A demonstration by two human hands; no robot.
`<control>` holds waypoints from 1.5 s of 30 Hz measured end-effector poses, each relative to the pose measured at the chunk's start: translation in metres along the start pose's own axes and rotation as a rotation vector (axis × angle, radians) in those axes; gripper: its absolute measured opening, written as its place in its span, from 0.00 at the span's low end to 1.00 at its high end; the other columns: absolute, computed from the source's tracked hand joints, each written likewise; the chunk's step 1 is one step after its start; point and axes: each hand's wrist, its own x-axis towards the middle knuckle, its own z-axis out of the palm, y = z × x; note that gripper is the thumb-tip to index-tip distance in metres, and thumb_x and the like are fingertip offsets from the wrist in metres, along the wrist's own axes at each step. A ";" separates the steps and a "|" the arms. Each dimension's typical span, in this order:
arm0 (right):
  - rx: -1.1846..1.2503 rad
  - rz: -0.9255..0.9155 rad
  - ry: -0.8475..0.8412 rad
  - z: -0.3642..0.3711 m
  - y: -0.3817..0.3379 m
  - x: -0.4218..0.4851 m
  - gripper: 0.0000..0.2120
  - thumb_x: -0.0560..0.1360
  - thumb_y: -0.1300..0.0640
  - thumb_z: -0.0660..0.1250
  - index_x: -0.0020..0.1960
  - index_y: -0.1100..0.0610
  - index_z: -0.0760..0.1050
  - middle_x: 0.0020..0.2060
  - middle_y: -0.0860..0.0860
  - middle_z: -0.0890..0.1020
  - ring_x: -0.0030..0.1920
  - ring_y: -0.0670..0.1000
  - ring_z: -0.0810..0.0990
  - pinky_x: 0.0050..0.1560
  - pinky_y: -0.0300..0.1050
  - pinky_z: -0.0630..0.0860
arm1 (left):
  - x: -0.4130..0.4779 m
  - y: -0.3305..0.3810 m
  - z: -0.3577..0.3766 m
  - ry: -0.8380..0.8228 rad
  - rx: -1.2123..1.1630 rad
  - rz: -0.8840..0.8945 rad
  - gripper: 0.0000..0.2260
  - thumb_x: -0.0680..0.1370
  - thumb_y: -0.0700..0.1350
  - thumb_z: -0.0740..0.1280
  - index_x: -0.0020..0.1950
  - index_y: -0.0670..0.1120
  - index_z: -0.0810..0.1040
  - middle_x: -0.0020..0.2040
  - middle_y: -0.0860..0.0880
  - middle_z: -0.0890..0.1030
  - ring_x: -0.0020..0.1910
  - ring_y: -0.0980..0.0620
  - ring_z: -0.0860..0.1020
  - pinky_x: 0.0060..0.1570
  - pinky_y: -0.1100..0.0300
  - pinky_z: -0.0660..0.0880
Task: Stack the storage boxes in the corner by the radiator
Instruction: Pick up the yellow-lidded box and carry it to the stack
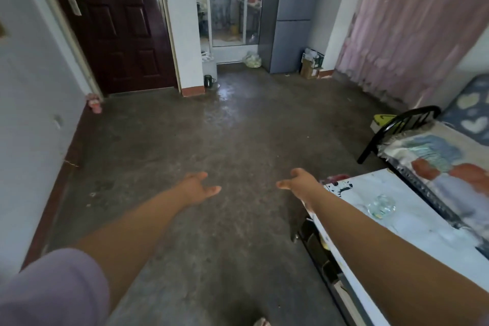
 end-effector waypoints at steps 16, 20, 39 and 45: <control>0.052 0.079 0.046 -0.108 -0.106 0.351 0.38 0.71 0.54 0.74 0.75 0.60 0.60 0.71 0.59 0.68 0.68 0.58 0.71 0.61 0.47 0.69 | 0.357 0.166 -0.107 -0.039 -0.095 0.052 0.34 0.75 0.58 0.67 0.76 0.46 0.61 0.77 0.41 0.57 0.75 0.45 0.60 0.72 0.58 0.58; 0.072 0.122 0.158 -0.132 -0.143 0.454 0.36 0.71 0.55 0.75 0.73 0.62 0.63 0.69 0.60 0.70 0.66 0.59 0.72 0.61 0.48 0.70 | 0.469 0.207 -0.155 -0.087 -0.058 0.123 0.35 0.75 0.59 0.66 0.77 0.47 0.60 0.77 0.41 0.55 0.75 0.43 0.60 0.72 0.55 0.59; 0.174 0.282 0.348 -0.336 -0.197 0.800 0.40 0.72 0.53 0.74 0.77 0.60 0.58 0.73 0.60 0.67 0.71 0.61 0.68 0.68 0.54 0.70 | 0.831 0.509 -0.222 -0.198 0.005 0.283 0.33 0.75 0.57 0.67 0.76 0.49 0.62 0.76 0.44 0.54 0.72 0.42 0.65 0.69 0.51 0.64; 0.182 0.260 0.359 -0.450 -0.210 0.915 0.37 0.71 0.55 0.74 0.75 0.60 0.61 0.71 0.60 0.69 0.68 0.61 0.70 0.65 0.53 0.71 | 0.930 0.638 -0.224 -0.187 -0.073 0.291 0.32 0.74 0.57 0.69 0.74 0.49 0.65 0.74 0.44 0.58 0.66 0.42 0.72 0.66 0.51 0.68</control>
